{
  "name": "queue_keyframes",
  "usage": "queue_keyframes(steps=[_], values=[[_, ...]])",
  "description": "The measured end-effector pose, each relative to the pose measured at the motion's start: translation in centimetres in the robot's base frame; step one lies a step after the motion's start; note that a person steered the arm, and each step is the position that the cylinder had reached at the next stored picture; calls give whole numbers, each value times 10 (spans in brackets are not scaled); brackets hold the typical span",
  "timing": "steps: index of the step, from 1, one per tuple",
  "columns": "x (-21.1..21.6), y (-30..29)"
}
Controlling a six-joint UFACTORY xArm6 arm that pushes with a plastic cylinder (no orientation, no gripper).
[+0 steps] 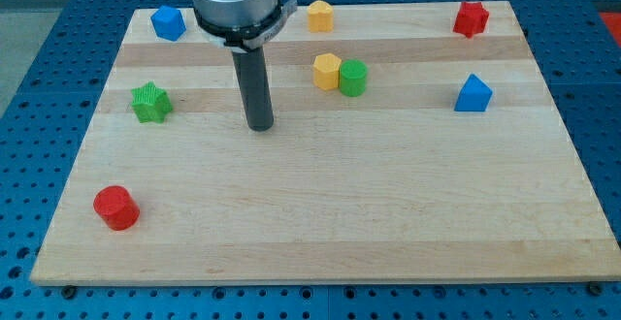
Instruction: Slide the triangle to the bottom center of the board
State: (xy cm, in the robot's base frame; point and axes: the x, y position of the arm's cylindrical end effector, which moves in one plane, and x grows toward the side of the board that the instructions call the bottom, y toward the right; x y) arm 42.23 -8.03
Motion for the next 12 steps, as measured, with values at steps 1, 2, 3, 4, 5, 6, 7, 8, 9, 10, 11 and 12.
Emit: queue_keyframes(steps=[1,2,3,4,5,6,7,8,9,10,11,12], values=[[-10,0],[-11,0],[-11,5],[-11,30],[-11,75],[-15,113],[-29,142],[-50,166],[-67,194],[-75,241],[-76,289],[-63,298]])
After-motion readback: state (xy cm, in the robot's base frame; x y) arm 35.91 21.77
